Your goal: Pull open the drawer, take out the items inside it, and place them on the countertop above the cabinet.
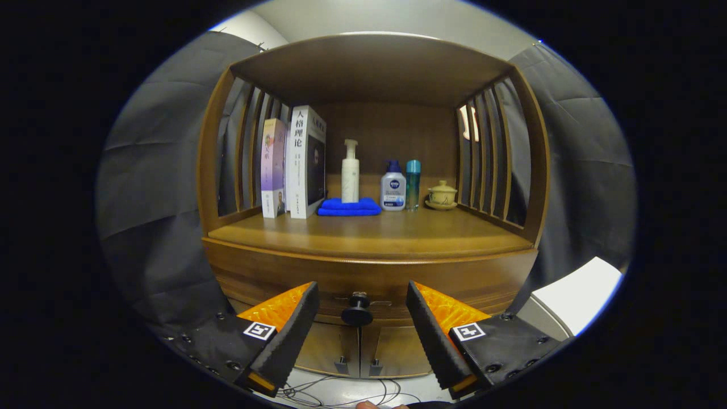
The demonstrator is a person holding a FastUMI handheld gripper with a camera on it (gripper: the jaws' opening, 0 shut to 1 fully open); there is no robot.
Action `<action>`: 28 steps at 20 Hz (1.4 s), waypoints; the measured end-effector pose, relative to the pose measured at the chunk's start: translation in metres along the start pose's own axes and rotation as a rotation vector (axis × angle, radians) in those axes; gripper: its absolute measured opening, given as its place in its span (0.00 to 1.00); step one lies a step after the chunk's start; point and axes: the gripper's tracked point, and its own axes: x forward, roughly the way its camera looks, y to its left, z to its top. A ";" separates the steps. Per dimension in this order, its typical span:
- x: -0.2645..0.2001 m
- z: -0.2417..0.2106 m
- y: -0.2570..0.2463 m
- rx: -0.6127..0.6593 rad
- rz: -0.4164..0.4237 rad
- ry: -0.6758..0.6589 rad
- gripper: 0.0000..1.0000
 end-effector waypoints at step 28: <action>0.060 -0.058 -0.002 -0.031 -0.061 0.022 0.36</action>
